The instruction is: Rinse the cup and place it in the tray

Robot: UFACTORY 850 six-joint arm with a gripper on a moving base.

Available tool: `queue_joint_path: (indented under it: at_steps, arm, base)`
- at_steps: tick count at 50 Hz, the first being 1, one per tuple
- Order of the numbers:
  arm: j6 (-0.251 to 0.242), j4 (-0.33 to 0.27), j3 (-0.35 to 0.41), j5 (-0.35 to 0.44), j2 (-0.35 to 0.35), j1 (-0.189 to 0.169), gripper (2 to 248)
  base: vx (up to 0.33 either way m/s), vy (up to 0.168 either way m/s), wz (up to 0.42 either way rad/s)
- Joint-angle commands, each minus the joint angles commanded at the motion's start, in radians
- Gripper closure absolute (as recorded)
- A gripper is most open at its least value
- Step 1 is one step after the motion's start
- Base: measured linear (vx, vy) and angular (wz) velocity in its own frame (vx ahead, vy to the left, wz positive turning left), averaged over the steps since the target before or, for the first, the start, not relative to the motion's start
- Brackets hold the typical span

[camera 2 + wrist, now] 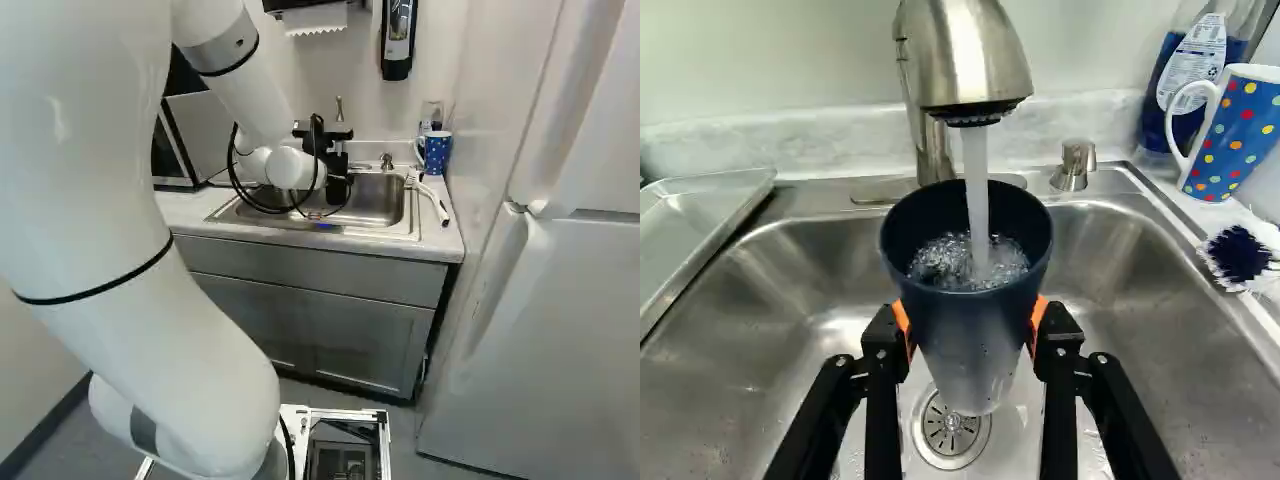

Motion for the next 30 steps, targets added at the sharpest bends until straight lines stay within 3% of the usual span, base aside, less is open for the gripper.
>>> queue_joint_path:
  at_steps: [30]
  arm:
    - [0.0, 0.0, 0.0, 0.0, 0.0, 0.0, 125]
  base:
    - [0.0, 0.0, 0.0]
